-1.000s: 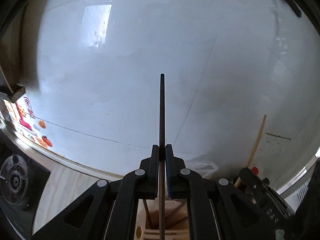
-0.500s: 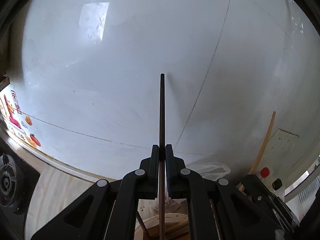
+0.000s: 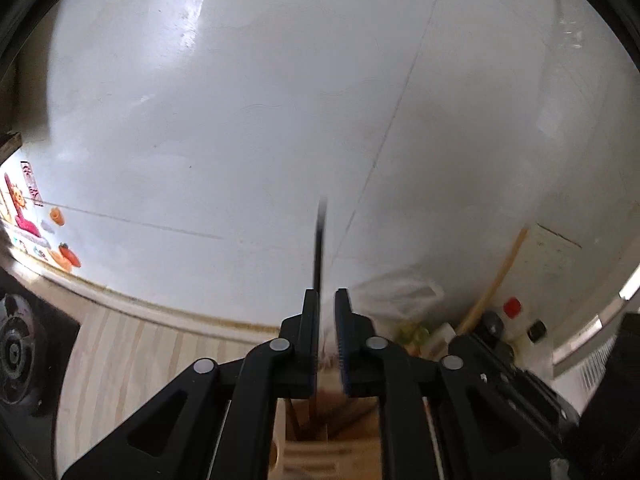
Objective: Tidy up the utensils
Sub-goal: 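Open both grippers and withdraw from the holder, then grasp a light chopstick with the left gripper while the right grasps another light one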
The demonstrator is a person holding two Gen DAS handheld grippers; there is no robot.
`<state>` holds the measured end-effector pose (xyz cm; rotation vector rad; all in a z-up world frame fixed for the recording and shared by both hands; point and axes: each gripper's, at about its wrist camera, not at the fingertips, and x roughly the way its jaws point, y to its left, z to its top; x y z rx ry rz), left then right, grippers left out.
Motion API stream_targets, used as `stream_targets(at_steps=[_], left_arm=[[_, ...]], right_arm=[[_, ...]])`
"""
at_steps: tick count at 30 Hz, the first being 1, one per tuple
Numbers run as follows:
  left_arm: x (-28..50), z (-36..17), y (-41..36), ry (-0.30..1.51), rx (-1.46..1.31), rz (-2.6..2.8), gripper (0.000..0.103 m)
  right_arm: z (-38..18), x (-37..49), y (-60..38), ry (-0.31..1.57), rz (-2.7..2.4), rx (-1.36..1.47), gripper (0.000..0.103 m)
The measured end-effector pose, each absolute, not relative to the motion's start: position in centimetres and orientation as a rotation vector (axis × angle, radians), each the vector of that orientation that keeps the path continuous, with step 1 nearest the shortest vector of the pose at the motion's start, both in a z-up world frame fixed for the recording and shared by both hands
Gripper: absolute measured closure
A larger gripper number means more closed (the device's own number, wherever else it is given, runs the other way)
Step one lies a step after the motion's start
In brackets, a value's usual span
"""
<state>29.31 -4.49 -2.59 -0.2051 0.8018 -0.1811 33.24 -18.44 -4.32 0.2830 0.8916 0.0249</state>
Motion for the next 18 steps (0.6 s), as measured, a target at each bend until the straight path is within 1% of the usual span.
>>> stream_targets(at_steps=[1, 2, 3, 4, 6, 7, 9, 11, 13, 15, 18], left_arm=[[28.8, -2.3, -4.3, 0.81, -0.185, -0.16, 0.063], [28.1, -2.0, -4.3, 0.816, -0.16, -0.135, 0.047], [26.9, -1.4, -4.1, 0.814, -0.14, -0.115, 0.018], [25.9, -1.1, -4.0, 0.799, -0.133, -0.108, 0.006], [23.8, -0.7, -3.3, 0.783, -0.114, -0.071, 0.003], [22.9, -0.7, -3.2, 0.786, -0.112, -0.058, 0.0], [21.0, -0.9, -3.1, 0.798, -0.099, -0.023, 0.0], [19.6, -1.6, -3.0, 0.813, -0.08, -0.001, 0.0], [18.2, -2.3, -3.3, 0.829, -0.065, 0.012, 0.0], [17.2, -3.1, -3.9, 0.858, -0.061, 0.003, 0.0], [15.9, -5.5, -5.2, 0.933, -0.052, -0.011, 0.0]], right_arm=[[-4.0, 33.0, -18.6, 0.908, 0.036, 0.289, 0.09], [-3.6, 32.6, -18.9, 0.915, 0.04, 0.298, 0.083], [-3.2, 32.3, -19.3, 0.916, 0.036, 0.305, 0.062], [-2.5, 31.7, -19.8, 0.919, 0.028, 0.313, 0.05], [-1.3, 30.6, -20.5, 0.913, 0.016, 0.328, 0.048], [-0.5, 29.8, -20.9, 0.908, -0.001, 0.328, 0.048], [0.7, 28.5, -21.5, 0.909, -0.033, 0.316, 0.048], [1.6, 27.0, -22.0, 0.929, -0.084, 0.297, 0.041], [2.3, 25.3, -22.6, 0.939, -0.118, 0.289, 0.016], [2.6, 23.5, -23.4, 0.952, -0.156, 0.273, 0.01], [2.3, 21.0, -24.7, 0.987, -0.218, 0.25, 0.01]])
